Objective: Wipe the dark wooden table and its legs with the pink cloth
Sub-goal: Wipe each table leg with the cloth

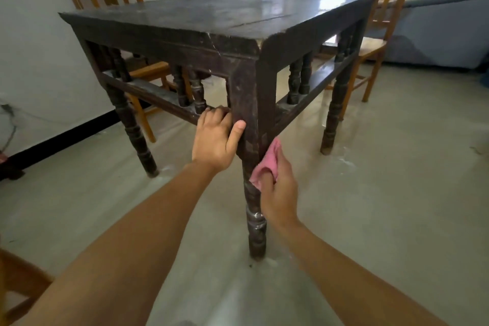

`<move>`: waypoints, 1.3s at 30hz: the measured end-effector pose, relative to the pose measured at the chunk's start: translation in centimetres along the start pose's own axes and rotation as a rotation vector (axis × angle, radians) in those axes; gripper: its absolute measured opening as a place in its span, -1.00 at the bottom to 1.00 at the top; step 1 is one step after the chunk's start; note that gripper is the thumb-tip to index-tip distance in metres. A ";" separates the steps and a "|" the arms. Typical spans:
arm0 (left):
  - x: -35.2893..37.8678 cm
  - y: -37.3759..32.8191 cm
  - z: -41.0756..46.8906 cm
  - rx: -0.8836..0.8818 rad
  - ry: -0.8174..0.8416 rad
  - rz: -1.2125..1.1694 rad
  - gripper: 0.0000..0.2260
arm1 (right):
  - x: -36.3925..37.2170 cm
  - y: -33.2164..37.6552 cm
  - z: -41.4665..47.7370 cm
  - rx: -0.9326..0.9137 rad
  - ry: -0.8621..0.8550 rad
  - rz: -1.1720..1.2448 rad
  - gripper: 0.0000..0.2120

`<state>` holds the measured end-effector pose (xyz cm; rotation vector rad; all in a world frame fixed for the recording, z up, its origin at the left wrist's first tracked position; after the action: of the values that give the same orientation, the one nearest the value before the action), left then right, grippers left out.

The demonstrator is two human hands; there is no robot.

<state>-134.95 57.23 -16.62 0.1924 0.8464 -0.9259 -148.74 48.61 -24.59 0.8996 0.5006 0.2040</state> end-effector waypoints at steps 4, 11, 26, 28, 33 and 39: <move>0.6 0.0 -0.2 -0.019 -0.022 -0.024 -0.24 | 1.9 -4.5 -6.6 -0.225 0.193 -0.094 -0.41; 0.2 -0.1 -0.6 -0.011 -0.104 -0.049 -0.29 | -1.6 -4.3 -2.2 -0.364 0.119 -0.239 -0.74; 0.1 -0.2 -0.8 -0.045 -0.202 -0.097 -0.27 | -1.4 -9.0 -2.9 -0.499 0.024 -0.241 -0.74; -0.1 -0.4 -0.3 -0.043 -0.221 -0.096 -0.31 | 0.1 -5.8 -3.3 -0.689 -0.005 -0.123 -0.81; 0.0 0.1 -1.2 -0.063 -0.276 -0.095 -0.36 | 3.4 -5.5 -4.6 -0.811 0.011 -0.072 -0.71; 0.5 -0.6 -1.5 -0.068 -0.246 -0.138 -0.35 | -0.8 -15.2 0.5 -0.055 -0.034 -0.278 -0.61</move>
<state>-136.13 57.26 -17.92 -0.0393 0.6674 -1.0249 -149.75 38.71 -36.08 0.7692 0.5791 -0.0501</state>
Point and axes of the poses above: each hand's wrist, its own z-axis towards the middle knuckle, its own x-axis out of the palm, y = z × x, the point moved 6 cm from there along z, towards the middle knuckle, and after that the axes turned 7 degrees about -y, right-handed, at the moved point
